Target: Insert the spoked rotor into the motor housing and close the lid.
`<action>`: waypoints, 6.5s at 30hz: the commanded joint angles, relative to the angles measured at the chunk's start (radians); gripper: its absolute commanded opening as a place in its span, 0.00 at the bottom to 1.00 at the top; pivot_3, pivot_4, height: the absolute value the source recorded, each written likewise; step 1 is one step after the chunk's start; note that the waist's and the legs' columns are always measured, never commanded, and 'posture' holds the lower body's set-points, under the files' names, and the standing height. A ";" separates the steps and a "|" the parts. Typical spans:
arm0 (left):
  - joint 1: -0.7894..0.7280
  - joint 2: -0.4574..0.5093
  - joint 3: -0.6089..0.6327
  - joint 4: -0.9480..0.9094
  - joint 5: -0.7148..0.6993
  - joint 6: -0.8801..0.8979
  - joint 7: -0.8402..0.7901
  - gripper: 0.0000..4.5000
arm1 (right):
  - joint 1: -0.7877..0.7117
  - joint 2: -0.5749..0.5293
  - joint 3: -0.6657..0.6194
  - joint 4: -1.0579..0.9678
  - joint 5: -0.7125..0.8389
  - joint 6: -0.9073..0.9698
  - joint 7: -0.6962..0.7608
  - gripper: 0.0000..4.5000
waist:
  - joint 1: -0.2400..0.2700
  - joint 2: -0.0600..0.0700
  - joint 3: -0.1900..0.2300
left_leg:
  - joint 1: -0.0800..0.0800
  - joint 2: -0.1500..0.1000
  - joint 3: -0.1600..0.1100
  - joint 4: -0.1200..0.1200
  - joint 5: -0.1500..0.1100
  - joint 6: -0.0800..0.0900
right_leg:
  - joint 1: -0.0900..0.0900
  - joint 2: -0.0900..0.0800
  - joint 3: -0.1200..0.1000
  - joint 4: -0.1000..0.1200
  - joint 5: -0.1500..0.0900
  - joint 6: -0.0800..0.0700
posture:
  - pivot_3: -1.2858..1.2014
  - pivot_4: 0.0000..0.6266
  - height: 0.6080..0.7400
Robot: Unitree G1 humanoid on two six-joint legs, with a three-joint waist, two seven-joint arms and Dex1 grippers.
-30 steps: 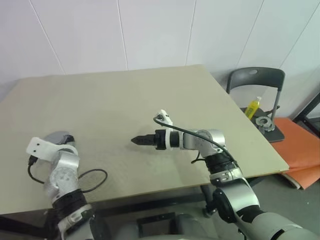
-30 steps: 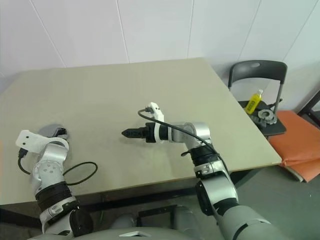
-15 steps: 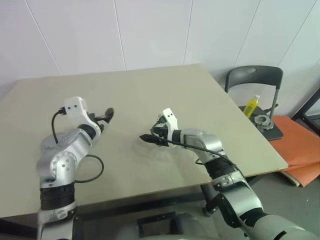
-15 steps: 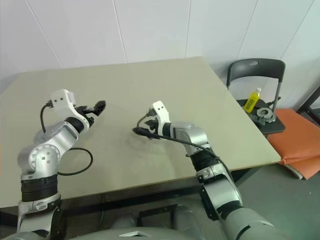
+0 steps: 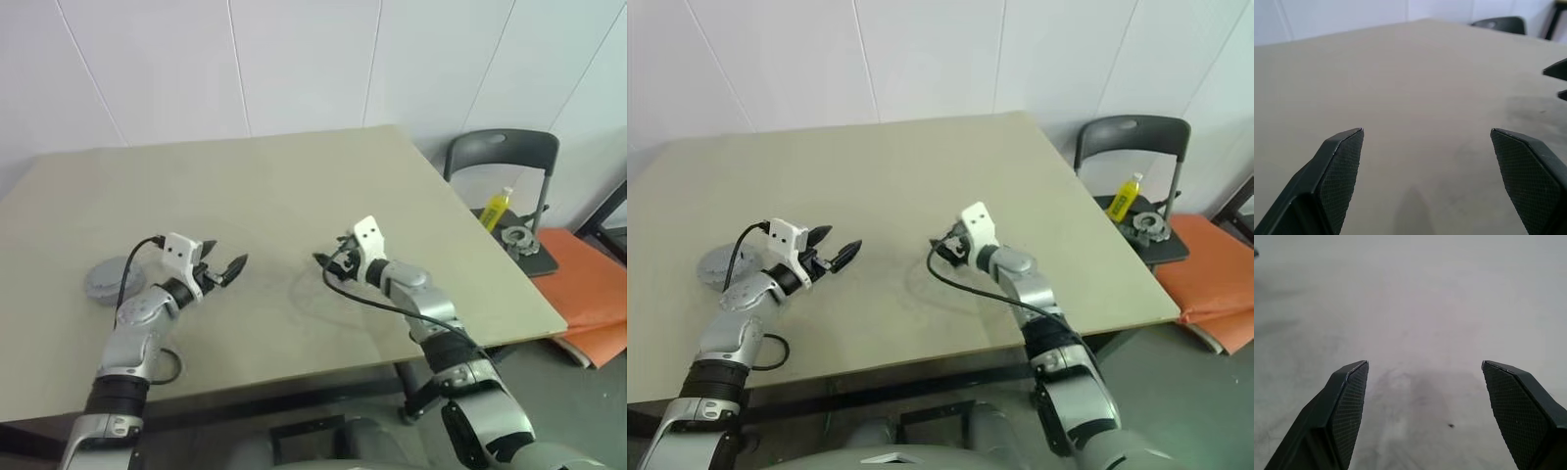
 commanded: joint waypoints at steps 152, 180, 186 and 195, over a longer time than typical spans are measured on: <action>-0.086 -0.015 0.017 0.022 0.049 -0.114 -0.250 0.98 | 0.116 -0.161 -0.046 -0.258 0.019 -0.104 0.214 0.87 | 0.002 0.000 0.000 | 0.018 0.001 0.000 0.002 0.000 0.000 | 0.017 0.000 0.000 0.001 -0.002 0.002 | 0.52 0.00 1.00; -0.329 -0.138 -0.053 0.352 0.100 -0.229 -0.373 0.98 | 0.312 -0.237 -0.115 -0.543 0.035 0.020 0.062 0.87 | 0.003 -0.003 0.002 | 0.017 0.000 0.000 0.001 0.000 0.000 | 0.017 0.000 0.000 -0.001 -0.002 0.002 | 0.52 0.00 1.00; -0.298 -0.130 -0.037 0.328 0.099 -0.237 -0.358 0.98 | 0.267 -0.238 -0.097 -0.499 0.030 0.008 0.079 0.87 | 0.002 -0.003 0.002 | 0.017 0.000 0.000 0.000 0.000 0.000 | 0.017 0.000 0.000 -0.001 -0.002 0.002 | 0.52 0.00 1.00; -0.267 -0.115 -0.014 0.292 0.095 -0.252 -0.311 0.98 | 0.191 -0.219 -0.051 -0.421 0.013 -0.017 0.109 0.87 | 0.003 -0.003 0.002 | 0.017 0.001 0.000 0.000 0.000 0.000 | 0.017 0.000 0.000 -0.002 -0.002 0.002 | 0.52 0.00 1.00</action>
